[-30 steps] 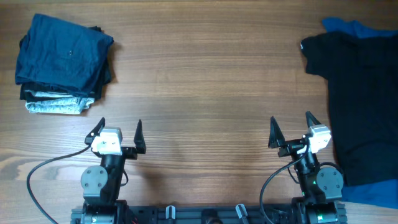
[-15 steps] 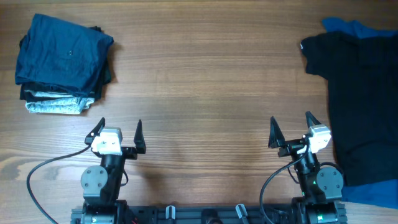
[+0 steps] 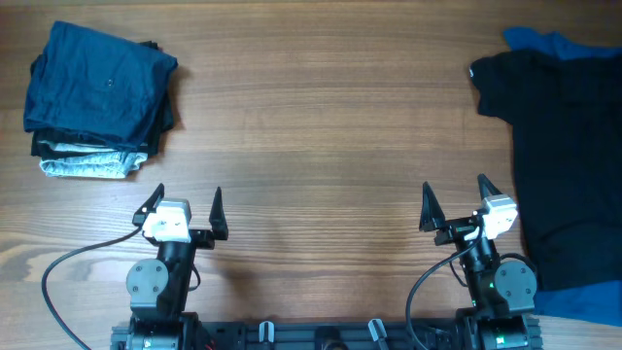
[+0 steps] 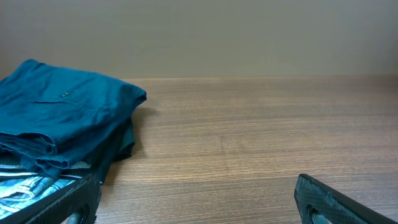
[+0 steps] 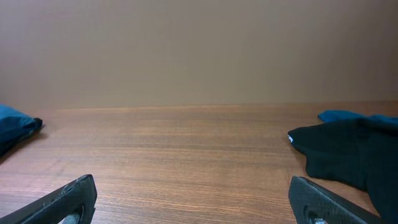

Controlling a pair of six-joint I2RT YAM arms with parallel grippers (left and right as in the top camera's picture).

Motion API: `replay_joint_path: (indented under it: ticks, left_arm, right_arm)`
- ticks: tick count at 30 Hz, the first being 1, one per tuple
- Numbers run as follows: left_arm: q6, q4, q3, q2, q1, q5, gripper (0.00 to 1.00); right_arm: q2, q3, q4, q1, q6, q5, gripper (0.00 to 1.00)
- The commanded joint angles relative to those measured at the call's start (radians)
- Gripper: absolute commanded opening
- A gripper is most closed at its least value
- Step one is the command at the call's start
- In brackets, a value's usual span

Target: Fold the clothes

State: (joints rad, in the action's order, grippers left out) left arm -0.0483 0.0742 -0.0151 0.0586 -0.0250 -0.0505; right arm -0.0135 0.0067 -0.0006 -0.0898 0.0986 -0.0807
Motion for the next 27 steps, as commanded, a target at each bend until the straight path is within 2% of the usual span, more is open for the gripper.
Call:
replay_joint_path:
  ticks: [1,23,27]
  left_arm:
    - [-0.019,0.000,0.010,-0.006,0.004,0.006,1.00]
    - [-0.019,0.000,0.010,-0.006,0.004,0.006,1.00]
    - [-0.019,0.000,0.010,-0.006,0.004,0.006,1.00]
  right_arm:
    - [0.000,-0.002,0.003,0.005,-0.020,0.014,1.00]
    - [0.000,-0.002,0.003,0.005,-0.019,0.014,1.00]
    - [0.000,0.028,-0.023,0.005,0.120,0.047,0.99]
